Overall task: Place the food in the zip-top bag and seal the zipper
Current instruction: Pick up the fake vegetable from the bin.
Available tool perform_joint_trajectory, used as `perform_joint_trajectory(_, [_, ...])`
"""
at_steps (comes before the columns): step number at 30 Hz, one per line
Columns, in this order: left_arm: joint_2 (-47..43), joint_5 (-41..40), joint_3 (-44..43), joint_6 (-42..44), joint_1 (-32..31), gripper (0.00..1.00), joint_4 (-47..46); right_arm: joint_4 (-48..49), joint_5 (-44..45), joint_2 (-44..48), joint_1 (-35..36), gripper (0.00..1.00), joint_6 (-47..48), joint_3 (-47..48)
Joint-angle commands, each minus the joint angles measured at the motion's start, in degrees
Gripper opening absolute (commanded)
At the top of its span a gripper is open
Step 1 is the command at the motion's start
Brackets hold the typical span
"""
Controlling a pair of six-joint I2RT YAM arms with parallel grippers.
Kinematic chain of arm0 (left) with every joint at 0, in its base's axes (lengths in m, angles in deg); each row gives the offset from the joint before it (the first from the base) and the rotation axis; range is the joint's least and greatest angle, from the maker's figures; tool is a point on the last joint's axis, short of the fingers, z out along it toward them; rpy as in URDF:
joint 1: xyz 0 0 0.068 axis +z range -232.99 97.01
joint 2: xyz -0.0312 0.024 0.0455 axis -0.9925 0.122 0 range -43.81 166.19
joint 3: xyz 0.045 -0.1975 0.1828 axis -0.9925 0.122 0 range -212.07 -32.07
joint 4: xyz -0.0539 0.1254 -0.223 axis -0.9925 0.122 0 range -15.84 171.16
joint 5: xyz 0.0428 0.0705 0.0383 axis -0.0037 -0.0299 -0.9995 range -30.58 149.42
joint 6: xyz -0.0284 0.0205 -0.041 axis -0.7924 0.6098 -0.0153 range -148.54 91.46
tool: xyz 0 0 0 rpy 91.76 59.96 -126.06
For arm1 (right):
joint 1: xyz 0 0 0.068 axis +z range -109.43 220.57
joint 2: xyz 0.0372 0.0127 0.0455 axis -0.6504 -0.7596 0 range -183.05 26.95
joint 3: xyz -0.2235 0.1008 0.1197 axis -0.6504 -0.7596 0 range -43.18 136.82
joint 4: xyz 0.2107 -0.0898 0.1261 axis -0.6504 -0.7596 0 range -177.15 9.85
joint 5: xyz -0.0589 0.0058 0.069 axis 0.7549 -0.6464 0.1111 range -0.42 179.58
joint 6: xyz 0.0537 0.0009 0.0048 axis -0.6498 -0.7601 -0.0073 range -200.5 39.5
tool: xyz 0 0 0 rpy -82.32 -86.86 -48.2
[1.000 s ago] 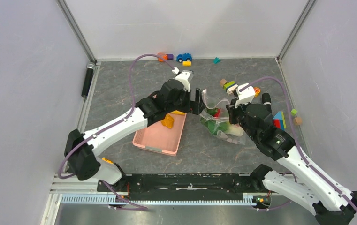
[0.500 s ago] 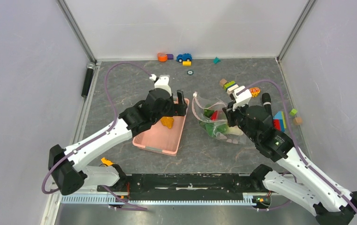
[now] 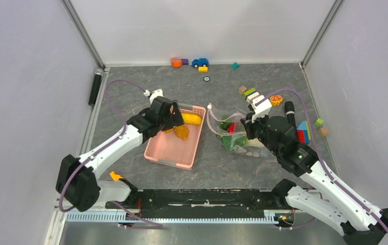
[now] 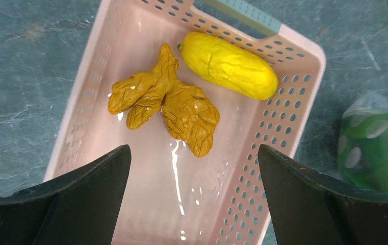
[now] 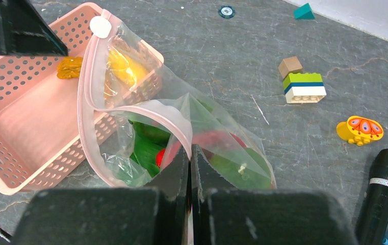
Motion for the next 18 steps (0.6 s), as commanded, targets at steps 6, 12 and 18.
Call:
perform_joint_trajectory(6, [12.80, 6.04, -2.76, 10.88, 1.58, 1.00, -8.28, 2.75, 1.00, 0.32, -0.08, 0.00, 1.13, 0.39])
perform_joint_trajectory(12, [18.49, 8.09, -5.33, 26.53, 1.83, 1.00, -10.63, 2.43, 1.09, 0.47, -0.06, 0.00, 1.57, -0.03])
perform_joint_trajectory(18, [25.23, 7.39, -9.69, 30.90, 1.94, 1.00, -7.60, 1.83, 0.55, 0.30, -0.10, 0.00, 1.75, 0.42])
